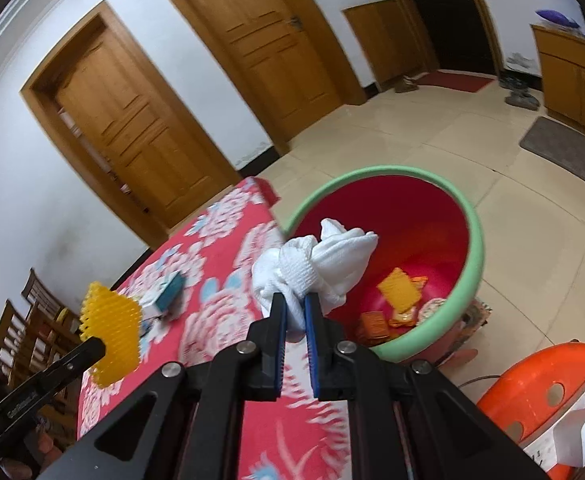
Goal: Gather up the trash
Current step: 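Carry the gloves into the bucket with the right tool while the left tool drops the foam net in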
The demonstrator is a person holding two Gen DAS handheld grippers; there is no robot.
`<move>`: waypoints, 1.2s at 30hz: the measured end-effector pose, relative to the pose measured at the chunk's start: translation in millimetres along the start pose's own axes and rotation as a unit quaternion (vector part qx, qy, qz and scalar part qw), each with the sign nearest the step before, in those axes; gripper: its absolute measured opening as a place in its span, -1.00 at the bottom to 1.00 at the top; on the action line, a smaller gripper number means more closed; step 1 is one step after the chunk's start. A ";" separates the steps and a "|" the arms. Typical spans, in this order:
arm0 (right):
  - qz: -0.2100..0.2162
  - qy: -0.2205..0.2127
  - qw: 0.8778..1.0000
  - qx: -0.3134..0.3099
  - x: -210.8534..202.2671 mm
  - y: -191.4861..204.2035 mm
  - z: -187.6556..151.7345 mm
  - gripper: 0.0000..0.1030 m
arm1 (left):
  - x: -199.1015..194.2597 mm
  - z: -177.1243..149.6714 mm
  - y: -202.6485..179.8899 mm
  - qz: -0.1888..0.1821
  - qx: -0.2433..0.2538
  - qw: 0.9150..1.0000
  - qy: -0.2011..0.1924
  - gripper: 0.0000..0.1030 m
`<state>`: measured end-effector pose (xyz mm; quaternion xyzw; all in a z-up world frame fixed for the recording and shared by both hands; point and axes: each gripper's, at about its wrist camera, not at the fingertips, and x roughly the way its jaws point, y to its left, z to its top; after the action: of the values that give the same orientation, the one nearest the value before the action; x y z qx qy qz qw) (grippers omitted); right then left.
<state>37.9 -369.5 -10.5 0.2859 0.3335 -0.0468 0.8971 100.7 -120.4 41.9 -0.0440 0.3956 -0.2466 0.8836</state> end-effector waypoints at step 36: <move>-0.085 -0.047 0.991 0.097 -17.3 -99.9 22.5 -0.33 | 140.1 51.8 -144.8 -0.040 0.158 0.986 0.040 -0.55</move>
<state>9.9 -466.7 -34.1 0.3401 0.3078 -0.1683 0.8725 159.2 -319.0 21.8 0.0902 0.3850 -0.3430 0.8520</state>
